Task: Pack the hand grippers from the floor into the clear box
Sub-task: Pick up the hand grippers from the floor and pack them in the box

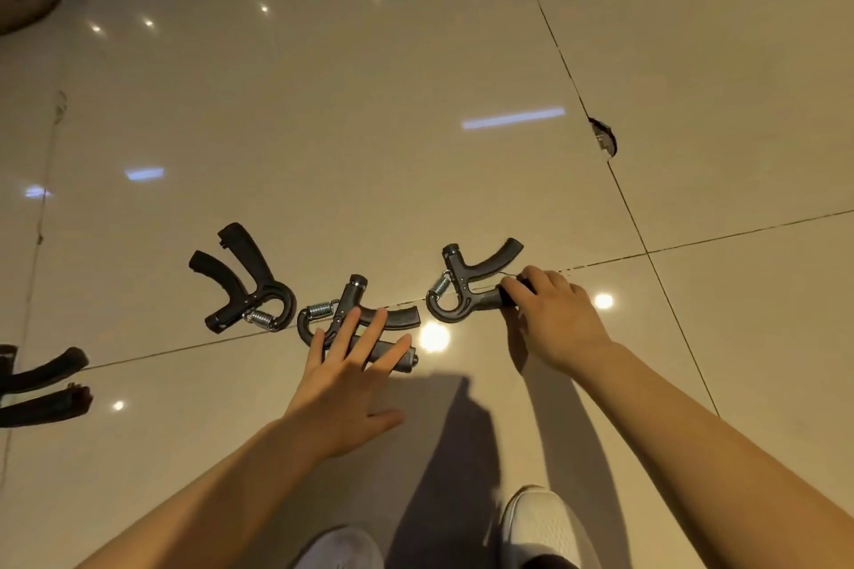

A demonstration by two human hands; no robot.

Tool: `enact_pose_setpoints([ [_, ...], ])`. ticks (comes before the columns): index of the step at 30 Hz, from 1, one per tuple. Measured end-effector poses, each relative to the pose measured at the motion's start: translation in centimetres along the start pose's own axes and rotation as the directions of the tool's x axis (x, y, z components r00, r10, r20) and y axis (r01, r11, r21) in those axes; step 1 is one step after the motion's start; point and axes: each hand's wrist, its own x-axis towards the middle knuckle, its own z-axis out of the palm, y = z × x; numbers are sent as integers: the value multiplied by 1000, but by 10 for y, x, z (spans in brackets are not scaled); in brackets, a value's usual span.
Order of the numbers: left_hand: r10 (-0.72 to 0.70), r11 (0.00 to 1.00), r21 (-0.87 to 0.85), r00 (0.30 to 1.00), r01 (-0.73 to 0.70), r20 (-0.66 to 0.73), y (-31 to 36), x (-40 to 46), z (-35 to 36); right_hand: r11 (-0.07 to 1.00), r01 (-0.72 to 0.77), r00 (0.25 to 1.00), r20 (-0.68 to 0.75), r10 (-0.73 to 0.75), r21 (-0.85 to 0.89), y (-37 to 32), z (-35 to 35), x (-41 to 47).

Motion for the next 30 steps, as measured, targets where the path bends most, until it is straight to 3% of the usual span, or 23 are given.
enact_pose_setpoints([
  [4,16,1000,3,997,-15,-71,1,-7,8,997,-38,987,-156,48,66,-13,27,-38],
  [10,48,995,-77,982,-63,-180,13,-25,24,981,-103,960,-240,142,167,-22,51,-93],
  [13,63,990,-106,969,-90,-239,20,-20,17,962,-132,966,-186,179,239,-10,50,-96],
  [18,162,982,-71,970,-177,-180,27,7,5,969,-113,993,43,106,221,1,43,-74],
  [21,166,975,-113,966,-191,-200,30,13,-5,966,-86,996,5,87,245,1,33,-73],
  [23,140,959,-192,938,-209,-318,31,8,-23,921,-75,996,-25,91,383,2,17,-78],
  [26,33,936,-289,867,-201,-497,36,-3,-56,802,-29,964,-194,180,597,-2,-15,-85],
  [30,-68,894,-403,832,-193,-550,42,-19,-69,786,-45,898,-320,303,617,-14,-36,-85],
])
